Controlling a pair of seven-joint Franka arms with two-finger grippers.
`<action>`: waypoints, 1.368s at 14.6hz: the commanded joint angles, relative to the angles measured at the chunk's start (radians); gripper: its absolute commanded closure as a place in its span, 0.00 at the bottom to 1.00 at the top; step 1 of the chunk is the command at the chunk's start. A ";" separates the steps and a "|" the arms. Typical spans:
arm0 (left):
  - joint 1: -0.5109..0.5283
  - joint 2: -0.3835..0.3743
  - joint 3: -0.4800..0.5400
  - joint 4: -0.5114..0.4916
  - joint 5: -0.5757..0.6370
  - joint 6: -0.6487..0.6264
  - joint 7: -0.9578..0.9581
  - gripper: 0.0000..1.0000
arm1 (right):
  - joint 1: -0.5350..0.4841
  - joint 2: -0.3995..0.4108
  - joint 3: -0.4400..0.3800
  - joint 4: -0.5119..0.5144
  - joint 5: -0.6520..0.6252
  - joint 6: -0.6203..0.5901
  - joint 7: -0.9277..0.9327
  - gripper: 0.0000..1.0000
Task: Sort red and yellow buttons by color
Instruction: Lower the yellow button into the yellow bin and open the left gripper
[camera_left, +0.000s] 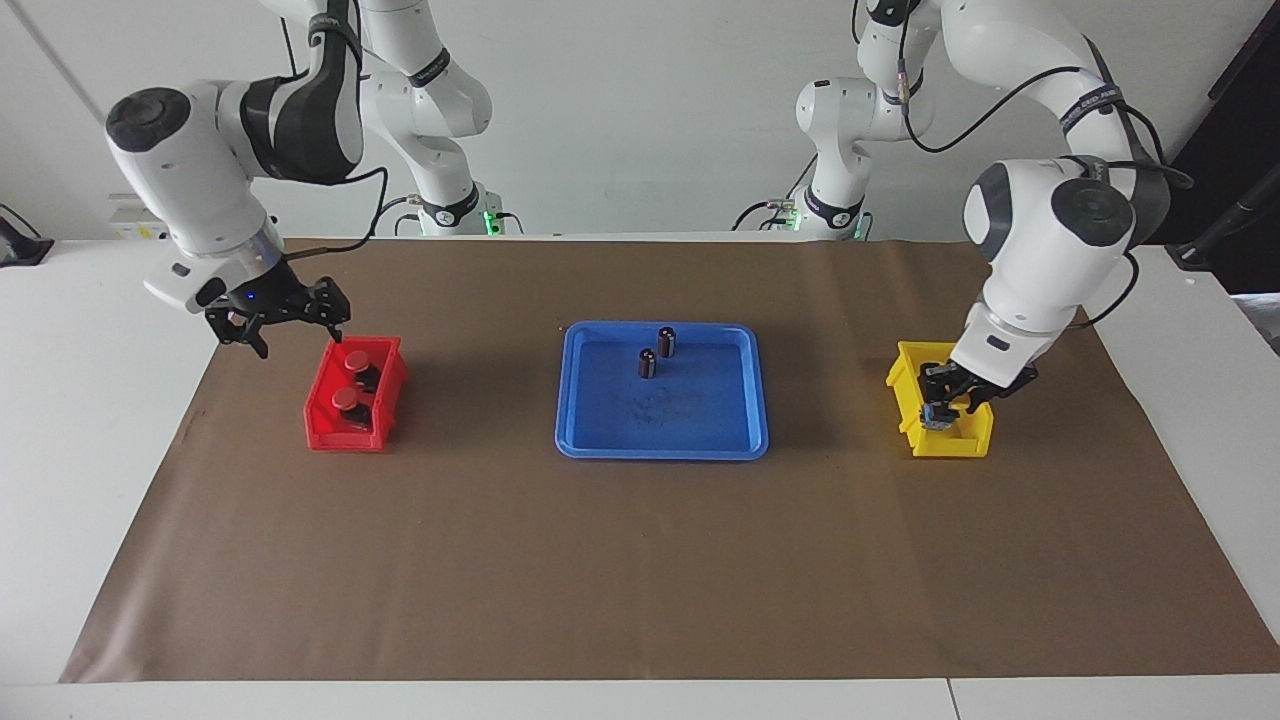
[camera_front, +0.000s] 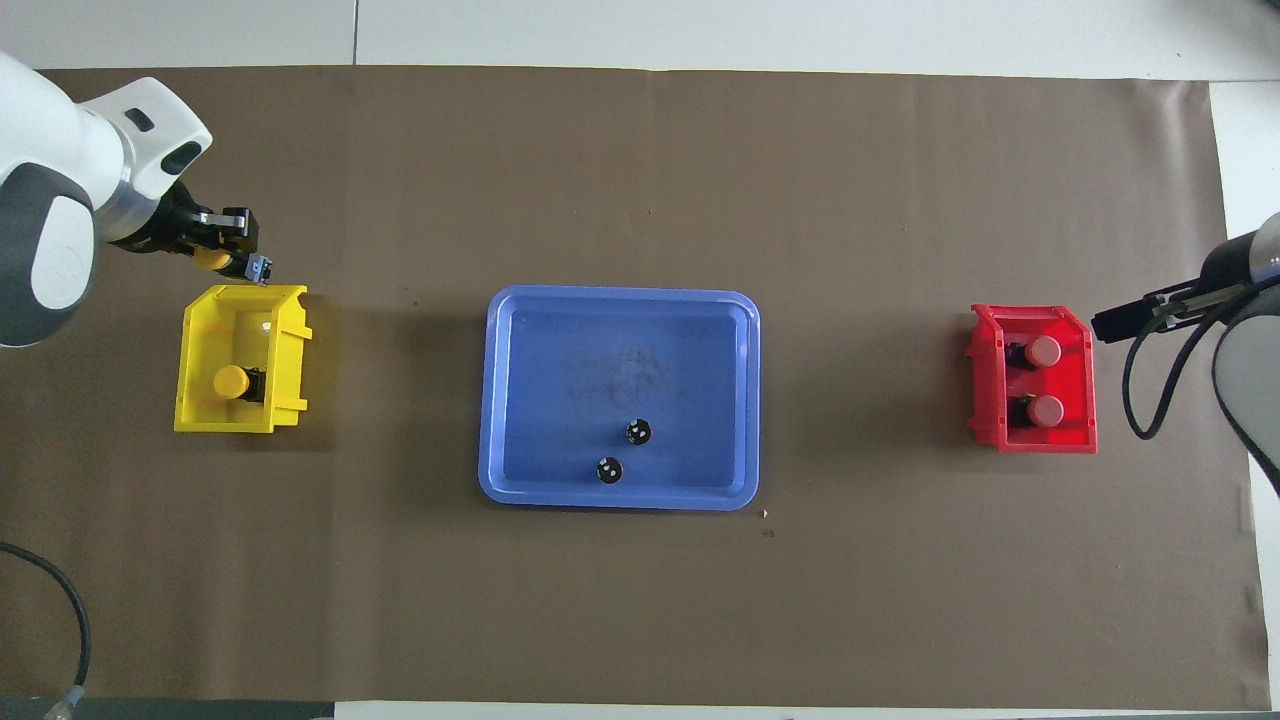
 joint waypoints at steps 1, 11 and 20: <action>0.020 -0.047 -0.012 -0.135 0.007 0.120 0.033 0.99 | -0.015 0.027 -0.004 0.142 0.013 -0.147 0.040 0.00; 0.055 -0.099 -0.013 -0.328 0.007 0.251 0.062 0.99 | 0.031 0.032 -0.050 0.163 0.008 -0.148 0.109 0.00; 0.040 -0.082 -0.013 -0.405 0.007 0.372 0.058 0.16 | 0.037 0.030 -0.050 0.163 -0.007 -0.148 0.132 0.00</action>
